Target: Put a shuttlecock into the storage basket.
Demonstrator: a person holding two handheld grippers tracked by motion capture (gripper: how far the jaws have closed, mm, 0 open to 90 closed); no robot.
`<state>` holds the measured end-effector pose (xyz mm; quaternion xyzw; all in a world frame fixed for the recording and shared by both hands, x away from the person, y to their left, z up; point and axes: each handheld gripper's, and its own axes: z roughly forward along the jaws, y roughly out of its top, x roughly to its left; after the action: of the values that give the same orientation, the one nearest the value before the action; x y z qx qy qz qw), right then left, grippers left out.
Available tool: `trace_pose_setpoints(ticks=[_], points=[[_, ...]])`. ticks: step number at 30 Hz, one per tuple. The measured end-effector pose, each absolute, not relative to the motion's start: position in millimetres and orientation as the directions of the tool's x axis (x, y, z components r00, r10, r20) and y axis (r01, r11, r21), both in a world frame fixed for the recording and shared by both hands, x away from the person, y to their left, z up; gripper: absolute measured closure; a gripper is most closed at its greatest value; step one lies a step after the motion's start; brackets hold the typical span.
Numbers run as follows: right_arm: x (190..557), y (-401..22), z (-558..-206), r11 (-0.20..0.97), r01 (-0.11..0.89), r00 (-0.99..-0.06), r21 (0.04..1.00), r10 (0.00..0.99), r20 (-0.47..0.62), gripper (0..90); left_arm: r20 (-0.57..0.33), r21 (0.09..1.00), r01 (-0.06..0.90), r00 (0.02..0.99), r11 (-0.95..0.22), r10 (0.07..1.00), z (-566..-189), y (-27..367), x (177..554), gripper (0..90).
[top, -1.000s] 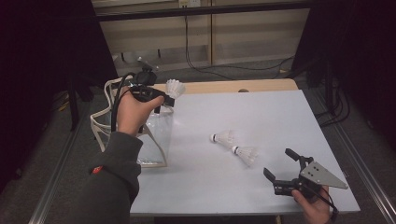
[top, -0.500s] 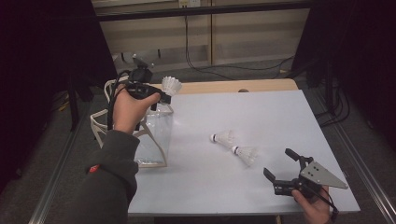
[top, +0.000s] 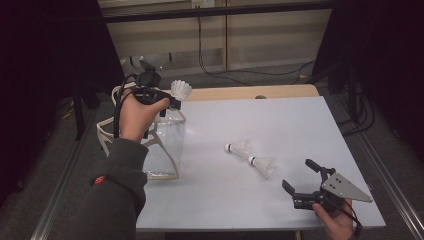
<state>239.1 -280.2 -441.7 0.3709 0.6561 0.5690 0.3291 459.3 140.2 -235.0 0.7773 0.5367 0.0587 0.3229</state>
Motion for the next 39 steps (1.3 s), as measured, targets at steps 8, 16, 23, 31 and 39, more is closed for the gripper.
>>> trace_pose_setpoints(ticks=[8, 16, 23, 31, 39], points=[[239, -281, -442, 0.078, 0.113, -0.508, 0.990, 0.862, -0.010, 1.2, -0.250, 0.567, 0.797, 0.407, -0.208, 0.878, -233, 142, 460, 65.8], [239, -281, -441, 0.077, 0.113, -0.507, 0.991, 0.862, -0.009, 1.2, -0.244, 0.567, 0.798, 0.399, -0.204, 0.884, -231, 146, 461, 65.8], [239, -281, -441, 0.074, 0.112, -0.508, 0.991, 0.861, -0.007, 1.2, -0.235, 0.570, 0.797, 0.393, -0.201, 0.889, -228, 151, 461, 65.8], [239, -281, -441, 0.075, 0.111, -0.509, 0.991, 0.861, -0.008, 1.2, -0.234, 0.573, 0.797, 0.383, -0.192, 0.894, -227, 155, 461, 65.8], [239, -281, -441, 0.074, 0.111, -0.507, 0.991, 0.862, -0.008, 1.2, -0.225, 0.576, 0.795, 0.377, -0.189, 0.899, -227, 155, 462, 65.8]])
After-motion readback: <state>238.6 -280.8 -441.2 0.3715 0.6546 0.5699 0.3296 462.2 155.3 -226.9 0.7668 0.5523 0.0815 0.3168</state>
